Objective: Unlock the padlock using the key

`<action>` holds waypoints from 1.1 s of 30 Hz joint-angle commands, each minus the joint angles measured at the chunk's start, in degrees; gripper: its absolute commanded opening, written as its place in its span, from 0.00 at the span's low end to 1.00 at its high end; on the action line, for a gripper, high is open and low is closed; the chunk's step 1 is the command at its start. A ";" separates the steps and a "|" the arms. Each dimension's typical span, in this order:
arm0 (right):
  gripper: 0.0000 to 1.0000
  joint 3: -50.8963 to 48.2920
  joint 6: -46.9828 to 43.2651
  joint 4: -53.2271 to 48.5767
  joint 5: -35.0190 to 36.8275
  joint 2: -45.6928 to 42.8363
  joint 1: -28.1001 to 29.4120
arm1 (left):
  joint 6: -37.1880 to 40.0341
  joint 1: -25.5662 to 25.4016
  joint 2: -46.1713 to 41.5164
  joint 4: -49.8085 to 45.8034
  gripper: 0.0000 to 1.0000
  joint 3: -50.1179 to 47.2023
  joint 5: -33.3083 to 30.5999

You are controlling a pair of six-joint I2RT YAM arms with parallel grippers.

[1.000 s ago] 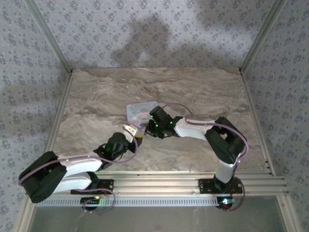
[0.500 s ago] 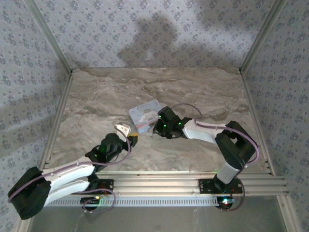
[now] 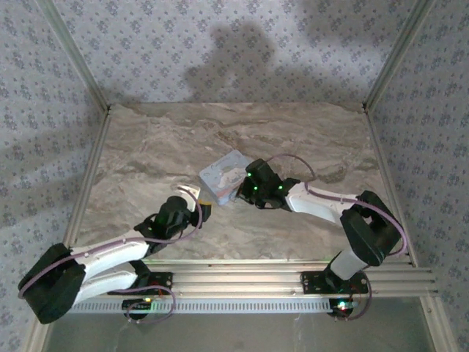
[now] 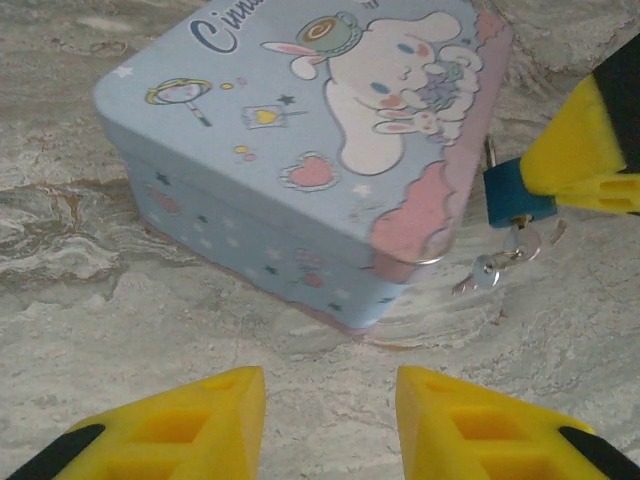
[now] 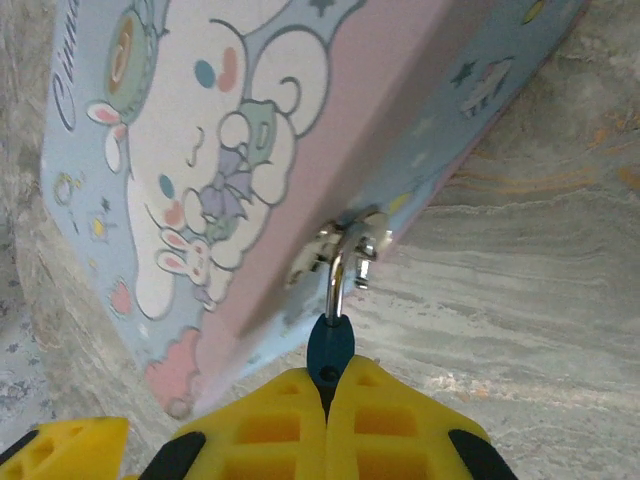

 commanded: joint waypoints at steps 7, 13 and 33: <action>0.00 -0.14 0.97 -0.59 2.04 -1.17 -0.13 | -0.70 0.68 -1.05 -1.36 0.40 1.29 0.00; 0.00 -0.48 1.43 -0.24 4.01 -1.15 -0.69 | -0.62 0.92 -2.94 -2.48 0.41 0.83 -0.38; 0.00 0.19 1.76 2.49 1.96 1.46 -1.24 | -0.79 1.11 -6.57 -4.52 0.43 0.03 -1.78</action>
